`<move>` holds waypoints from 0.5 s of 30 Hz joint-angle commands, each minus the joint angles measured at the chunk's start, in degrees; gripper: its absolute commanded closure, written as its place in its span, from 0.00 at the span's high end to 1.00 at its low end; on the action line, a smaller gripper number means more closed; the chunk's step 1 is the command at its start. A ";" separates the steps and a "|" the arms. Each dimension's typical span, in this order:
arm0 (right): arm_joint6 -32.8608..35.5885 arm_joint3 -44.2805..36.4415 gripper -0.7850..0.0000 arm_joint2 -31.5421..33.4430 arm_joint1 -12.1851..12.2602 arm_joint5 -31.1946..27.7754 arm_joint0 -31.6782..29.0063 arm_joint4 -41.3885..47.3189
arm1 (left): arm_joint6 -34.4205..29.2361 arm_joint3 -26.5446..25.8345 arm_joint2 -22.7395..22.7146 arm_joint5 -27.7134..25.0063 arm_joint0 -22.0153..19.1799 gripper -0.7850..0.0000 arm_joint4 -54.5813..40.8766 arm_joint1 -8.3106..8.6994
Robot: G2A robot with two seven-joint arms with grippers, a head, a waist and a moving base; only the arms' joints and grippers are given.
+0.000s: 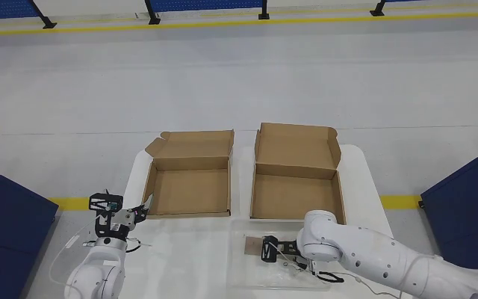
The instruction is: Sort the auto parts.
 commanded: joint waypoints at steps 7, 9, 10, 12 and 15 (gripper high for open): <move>-0.99 0.22 0.36 1.25 -0.29 1.55 -1.21 -2.35 | 0.00 0.00 0.00 0.00 0.00 1.00 0.00 0.00; -0.83 0.17 0.35 1.57 -0.30 1.72 -1.54 -2.63 | 0.00 0.00 0.00 0.00 0.00 1.00 0.00 0.00; -0.73 0.22 0.33 1.69 -0.30 1.80 -1.64 -2.71 | 0.00 0.00 0.00 0.00 0.00 1.00 0.00 0.00; -0.52 0.21 0.30 1.98 -0.34 1.81 -1.93 -2.95 | 0.00 0.00 0.00 0.00 0.00 1.00 0.00 0.00; -0.70 0.29 0.28 2.45 -0.40 1.78 -2.39 -3.32 | 0.00 0.00 0.00 0.00 0.00 1.00 0.00 0.00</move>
